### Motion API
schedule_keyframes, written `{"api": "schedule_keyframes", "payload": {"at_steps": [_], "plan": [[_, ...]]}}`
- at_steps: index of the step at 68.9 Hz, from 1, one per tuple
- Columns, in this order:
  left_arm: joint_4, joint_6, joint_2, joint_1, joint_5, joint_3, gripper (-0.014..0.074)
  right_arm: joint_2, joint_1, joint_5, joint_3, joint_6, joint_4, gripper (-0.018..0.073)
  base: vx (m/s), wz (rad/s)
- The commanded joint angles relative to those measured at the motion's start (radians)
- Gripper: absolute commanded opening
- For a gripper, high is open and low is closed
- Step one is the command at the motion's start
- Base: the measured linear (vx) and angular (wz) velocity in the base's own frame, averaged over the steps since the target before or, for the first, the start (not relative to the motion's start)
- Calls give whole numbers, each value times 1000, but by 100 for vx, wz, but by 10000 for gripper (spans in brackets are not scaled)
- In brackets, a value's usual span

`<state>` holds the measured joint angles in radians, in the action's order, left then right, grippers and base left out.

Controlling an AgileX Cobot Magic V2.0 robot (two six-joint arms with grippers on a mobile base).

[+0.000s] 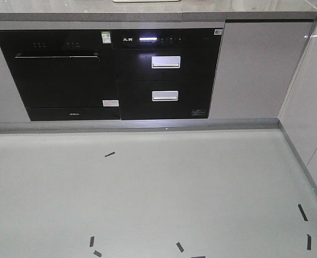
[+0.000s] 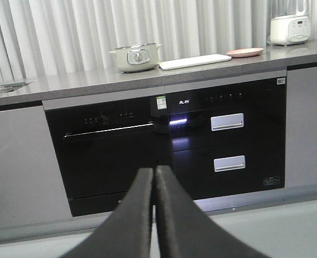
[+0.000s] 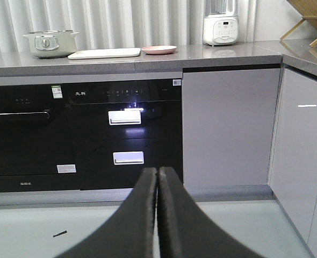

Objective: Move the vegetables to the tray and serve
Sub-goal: 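Drive the base forward toward the counter with both arms held still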

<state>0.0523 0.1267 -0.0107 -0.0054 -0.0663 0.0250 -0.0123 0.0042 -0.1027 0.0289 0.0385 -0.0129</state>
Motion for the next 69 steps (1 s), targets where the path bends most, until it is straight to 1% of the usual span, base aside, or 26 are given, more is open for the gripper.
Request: {"api": "schedule_keyframes", "payload": {"at_steps": [1,69], "plan": [[2,0,-16,2,66,10,-6,-3,-5,76,7,-5,3,-3,7,0],[2,0,-16,2,66,10,-6,-3,-5,76,7,-5,3,-3,9,0]]}}
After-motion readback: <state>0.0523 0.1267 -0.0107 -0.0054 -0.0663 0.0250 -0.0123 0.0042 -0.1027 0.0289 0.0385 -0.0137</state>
